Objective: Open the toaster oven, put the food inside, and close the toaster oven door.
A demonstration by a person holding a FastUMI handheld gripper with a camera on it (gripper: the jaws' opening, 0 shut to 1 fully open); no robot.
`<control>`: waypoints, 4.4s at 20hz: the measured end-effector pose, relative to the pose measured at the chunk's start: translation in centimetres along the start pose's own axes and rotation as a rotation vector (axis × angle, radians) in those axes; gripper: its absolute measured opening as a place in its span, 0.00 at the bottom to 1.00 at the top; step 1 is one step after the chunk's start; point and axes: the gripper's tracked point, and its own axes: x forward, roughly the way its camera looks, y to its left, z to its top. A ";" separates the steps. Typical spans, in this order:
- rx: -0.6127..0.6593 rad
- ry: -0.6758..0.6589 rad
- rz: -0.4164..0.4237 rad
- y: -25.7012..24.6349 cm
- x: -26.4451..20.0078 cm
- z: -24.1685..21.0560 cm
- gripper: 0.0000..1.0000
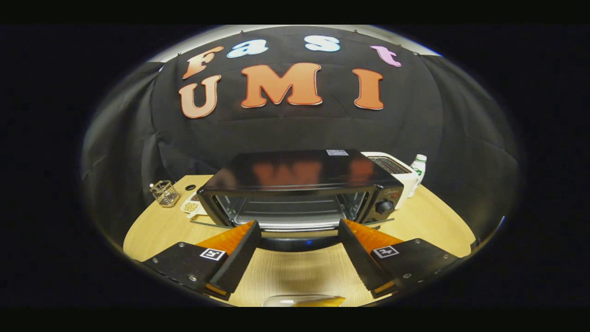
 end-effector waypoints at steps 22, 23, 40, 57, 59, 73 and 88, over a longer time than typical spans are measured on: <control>0.025 0.317 -0.010 -0.3 -2.0 -16.1 1.00; 0.023 0.316 -0.010 -0.2 -2.0 -16.3 1.00; 0.144 0.312 -0.125 -1.8 -6.3 -14.1 0.98; 0.338 0.468 -0.305 -0.4 -12.4 -21.8 0.99; 0.345 0.493 -0.305 0.0 -12.3 -22.7 0.99; 0.389 0.577 -0.338 0.4 -11.4 -25.2 0.85; 0.431 0.422 -0.188 1.2 -11.7 -18.8 0.56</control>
